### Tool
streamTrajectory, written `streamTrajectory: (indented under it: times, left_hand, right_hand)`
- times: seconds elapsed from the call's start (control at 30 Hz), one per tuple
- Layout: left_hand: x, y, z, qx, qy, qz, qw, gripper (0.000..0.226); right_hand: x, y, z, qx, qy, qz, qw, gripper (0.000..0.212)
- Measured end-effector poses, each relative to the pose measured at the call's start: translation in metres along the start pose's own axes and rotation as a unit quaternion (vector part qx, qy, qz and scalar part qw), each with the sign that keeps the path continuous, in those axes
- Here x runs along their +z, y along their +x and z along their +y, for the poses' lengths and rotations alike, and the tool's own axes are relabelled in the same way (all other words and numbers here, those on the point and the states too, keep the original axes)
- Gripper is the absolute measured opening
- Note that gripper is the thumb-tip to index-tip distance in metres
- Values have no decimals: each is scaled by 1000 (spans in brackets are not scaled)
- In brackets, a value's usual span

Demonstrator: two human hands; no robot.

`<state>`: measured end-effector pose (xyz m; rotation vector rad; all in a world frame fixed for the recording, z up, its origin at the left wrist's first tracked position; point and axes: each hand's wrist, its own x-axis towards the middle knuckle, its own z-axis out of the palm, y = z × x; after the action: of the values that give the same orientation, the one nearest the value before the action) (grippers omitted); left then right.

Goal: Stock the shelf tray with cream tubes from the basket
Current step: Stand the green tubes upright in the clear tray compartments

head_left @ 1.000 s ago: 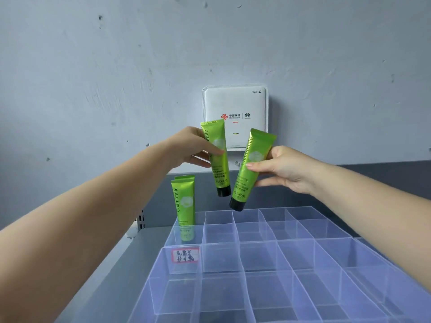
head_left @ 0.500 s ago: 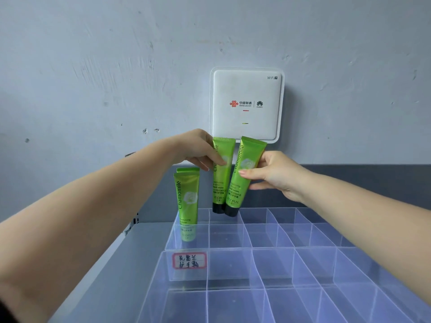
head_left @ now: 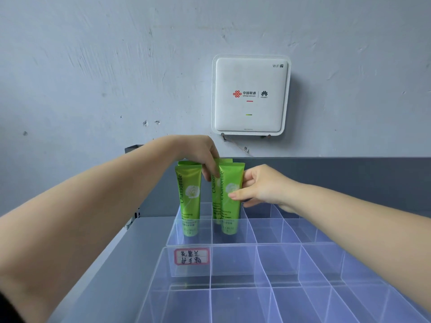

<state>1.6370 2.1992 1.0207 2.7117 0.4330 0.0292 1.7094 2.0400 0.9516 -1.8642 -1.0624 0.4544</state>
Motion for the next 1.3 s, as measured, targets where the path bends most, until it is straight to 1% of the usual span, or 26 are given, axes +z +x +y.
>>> streamTrajectory:
  times: [0.2, 0.37, 0.43, 0.5, 0.57, 0.6, 0.63, 0.7, 0.77, 0.83, 0.93, 1.0, 1.1, 1.17, 1.3]
  left_hand:
    - [0, -4, 0, 11, 9, -4, 1000, 4]
    - [-8, -11, -1, 17, -2, 17, 1000, 17]
    - [-14, -17, -1, 14, -10, 28, 999, 18]
    - [-20, -26, 0, 11, -15, 48, 999, 20]
    - [-25, -36, 4, 16, -25, 88, 996, 23]
    - [-26, -41, 8, 19, -29, 114, 993, 24]
    - [-25, -46, 14, 22, -23, 141, 989, 27]
    - [-20, -56, 26, 26, 29, 191, 981, 38]
    - [-9, -65, 43, 34, 117, 227, 966, 48]
    - [7, -74, 64, 41, 194, 250, 948, 55]
    - [36, -79, 101, 61, 287, 265, 919, 58]
    - [57, -80, 129, 80, 317, 267, 907, 60]
    - [88, -79, 176, 101, 325, 256, 905, 66]
    - [110, -78, 209, 126, 326, 240, 906, 67]
    - [153, -77, 280, 176, 323, 226, 902, 70]
  right_hand:
    - [0, 0, -3, -3, -24, 0, 1000, 22]
    - [-3, -2, -6, -5, -49, -3, 999, 18]
    - [-8, -6, -8, -8, -61, -2, 998, 21]
    - [-14, -10, -10, -12, -64, 11, 998, 29]
    - [-22, -18, -14, -15, -61, 38, 997, 35]
    - [-27, -22, -15, -19, -76, 51, 996, 39]
    - [-33, -29, -16, -27, -113, 65, 991, 44]
    - [-45, -43, -18, -52, -225, 82, 970, 54]
    - [-57, -61, -17, -74, -345, 84, 932, 61]
    - [-70, -81, -14, -70, -449, 75, 888, 66]
    - [-93, -113, -7, -47, -544, 65, 835, 67]
    - [-111, -136, 0, -40, -577, 72, 813, 65]
    - [-141, -173, 17, -24, -604, 92, 791, 64]
    - [-163, -200, 31, -2, -613, 100, 784, 68]
    - [-206, -261, 61, 54, -608, 115, 783, 71]
